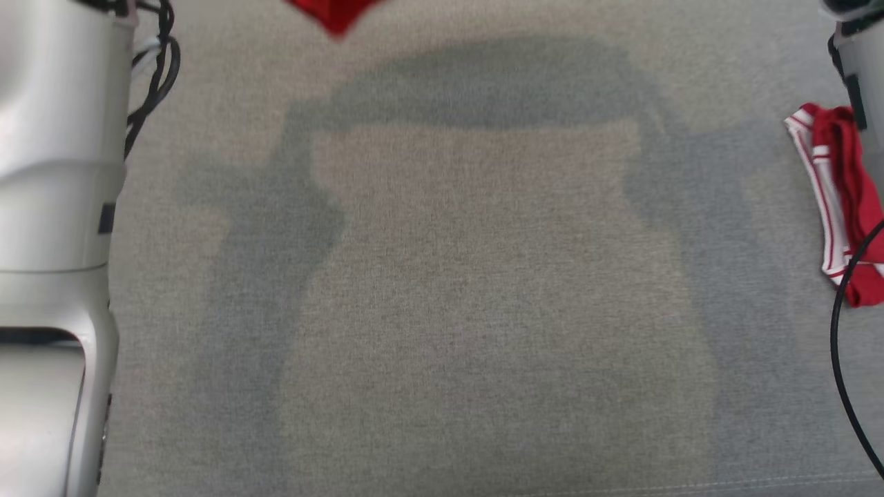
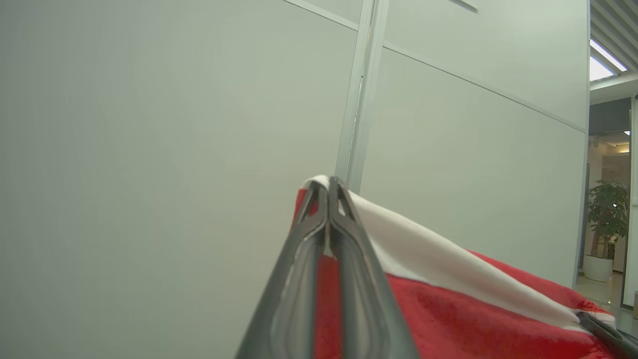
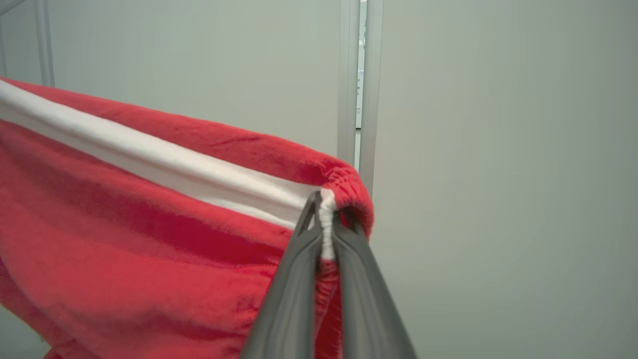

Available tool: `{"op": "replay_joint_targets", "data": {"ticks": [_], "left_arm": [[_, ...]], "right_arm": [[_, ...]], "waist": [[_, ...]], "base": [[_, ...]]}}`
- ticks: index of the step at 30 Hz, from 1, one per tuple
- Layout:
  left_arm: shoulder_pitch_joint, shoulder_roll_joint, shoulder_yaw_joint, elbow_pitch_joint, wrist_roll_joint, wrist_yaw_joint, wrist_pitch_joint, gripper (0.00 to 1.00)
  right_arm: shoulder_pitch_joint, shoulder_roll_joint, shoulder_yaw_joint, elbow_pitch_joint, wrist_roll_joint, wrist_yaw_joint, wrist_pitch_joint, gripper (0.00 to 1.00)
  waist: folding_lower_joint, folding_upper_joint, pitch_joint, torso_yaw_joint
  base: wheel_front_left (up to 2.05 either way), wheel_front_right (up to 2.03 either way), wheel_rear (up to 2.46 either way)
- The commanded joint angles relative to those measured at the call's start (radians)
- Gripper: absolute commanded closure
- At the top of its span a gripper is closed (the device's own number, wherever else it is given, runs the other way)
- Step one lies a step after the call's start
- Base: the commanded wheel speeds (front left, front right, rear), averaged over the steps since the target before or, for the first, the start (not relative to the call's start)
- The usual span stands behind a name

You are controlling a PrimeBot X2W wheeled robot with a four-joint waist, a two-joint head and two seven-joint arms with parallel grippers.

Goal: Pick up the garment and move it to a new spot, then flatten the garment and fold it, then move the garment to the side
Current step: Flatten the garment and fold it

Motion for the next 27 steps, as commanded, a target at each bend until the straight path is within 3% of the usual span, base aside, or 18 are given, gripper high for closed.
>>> {"op": "replay_joint_targets", "data": {"ticks": [1,3,10,19,27], "left_arm": [[-0.011,-0.010,-0.003,0.012,0.023,-0.008,-0.008,1.00],[-0.040,-0.043,0.023,0.042,0.057,-0.026,-0.023,1.00],[0.097,-0.107,0.103,0.039,0.130,-0.057,-0.023,1.00],[0.256,-0.120,0.125,-0.088,0.076,-0.065,-0.023,1.00],[0.491,-0.037,0.118,-0.339,-0.006,-0.065,-0.022,1.00]], "right_arm": [[-0.005,0.001,0.000,0.031,-0.017,-0.001,-0.023,1.00],[-0.069,0.021,0.006,0.160,-0.075,-0.001,-0.113,1.00],[-0.028,0.062,0.019,0.358,-0.090,-0.001,-0.169,1.00],[0.104,0.029,0.080,0.186,0.015,-0.001,-0.170,1.00],[0.301,-0.069,0.134,-0.066,0.113,-0.001,-0.170,1.00]], "waist": [[-0.0001,0.0000,0.105,0.044],[-0.0001,0.0000,0.157,0.069],[-0.0001,0.0000,0.265,0.103],[-0.0001,0.0000,0.285,0.077],[-0.0001,0.0000,0.244,0.045]], "base": [[0.00,0.00,0.00],[0.00,0.00,0.00],[0.00,0.00,0.00],[0.00,0.00,0.00],[0.00,0.00,0.00]]}}
